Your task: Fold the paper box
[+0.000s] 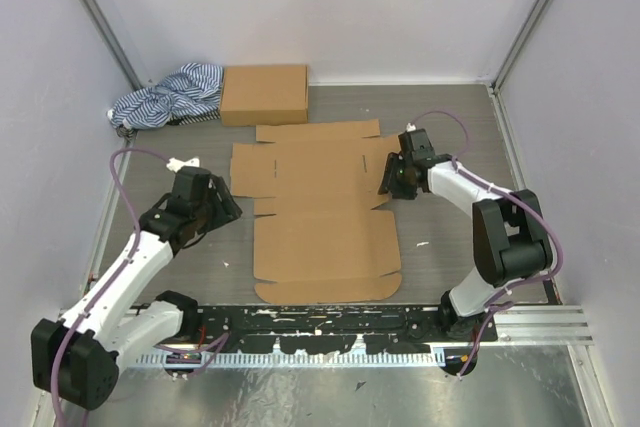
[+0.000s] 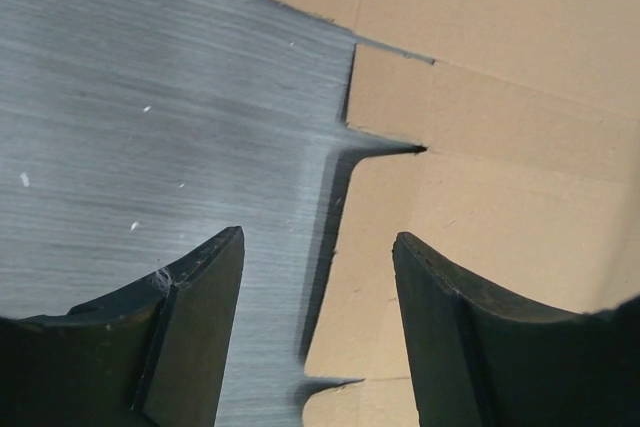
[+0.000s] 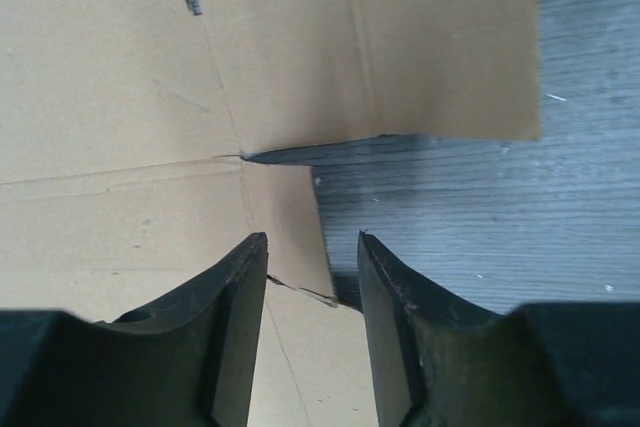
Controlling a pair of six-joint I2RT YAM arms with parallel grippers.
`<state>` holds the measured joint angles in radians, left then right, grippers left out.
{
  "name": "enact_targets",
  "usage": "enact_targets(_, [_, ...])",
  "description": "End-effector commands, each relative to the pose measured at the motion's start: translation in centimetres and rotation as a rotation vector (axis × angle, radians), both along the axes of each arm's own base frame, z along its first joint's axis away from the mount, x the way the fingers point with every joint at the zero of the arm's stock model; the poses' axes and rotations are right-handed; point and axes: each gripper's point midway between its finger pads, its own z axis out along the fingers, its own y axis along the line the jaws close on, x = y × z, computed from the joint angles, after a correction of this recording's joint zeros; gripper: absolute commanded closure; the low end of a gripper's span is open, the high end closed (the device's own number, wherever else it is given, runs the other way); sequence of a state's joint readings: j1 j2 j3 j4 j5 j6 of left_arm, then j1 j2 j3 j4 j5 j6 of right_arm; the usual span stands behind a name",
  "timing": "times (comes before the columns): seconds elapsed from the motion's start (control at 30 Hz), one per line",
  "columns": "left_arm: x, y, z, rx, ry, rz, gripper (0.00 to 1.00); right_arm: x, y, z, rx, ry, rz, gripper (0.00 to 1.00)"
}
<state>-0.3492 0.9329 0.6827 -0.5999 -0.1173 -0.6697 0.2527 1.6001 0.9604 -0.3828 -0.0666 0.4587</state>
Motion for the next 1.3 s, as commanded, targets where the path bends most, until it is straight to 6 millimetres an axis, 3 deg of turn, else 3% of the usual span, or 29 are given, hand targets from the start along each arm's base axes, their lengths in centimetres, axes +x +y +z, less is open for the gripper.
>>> enact_targets(0.0, [3.0, -1.8, 1.6, -0.076, -0.081, -0.004, 0.32, 2.4, 2.1, 1.7, 0.056, -0.078, 0.069, 0.56])
enact_targets(0.27, [5.0, -2.8, -1.2, -0.046, 0.003, -0.037, 0.32, 2.8, 3.4, 1.1, 0.073, -0.056, 0.103, 0.77])
enact_targets(0.4, [6.3, -3.5, -2.5, -0.043, 0.04, -0.047, 0.32, 2.6, 3.5, 1.3, 0.065, -0.064, 0.108, 0.98])
enact_targets(0.67, [8.7, -5.6, -5.5, -0.065, 0.12, -0.09, 0.33, 2.3, 3.6, 2.1, 0.054, -0.08, 0.106, 0.99])
enact_targets(0.83, [9.7, -5.8, -6.3, -0.029, 0.139, -0.112, 0.34, 2.0, 3.9, 2.2, 0.044, -0.085, 0.121, 0.99])
enact_targets(1.27, [9.2, -5.5, -9.4, 0.075, 0.206, -0.166, 0.36, 1.6, 4.8, 2.4, 0.043, -0.093, 0.148, 0.99])
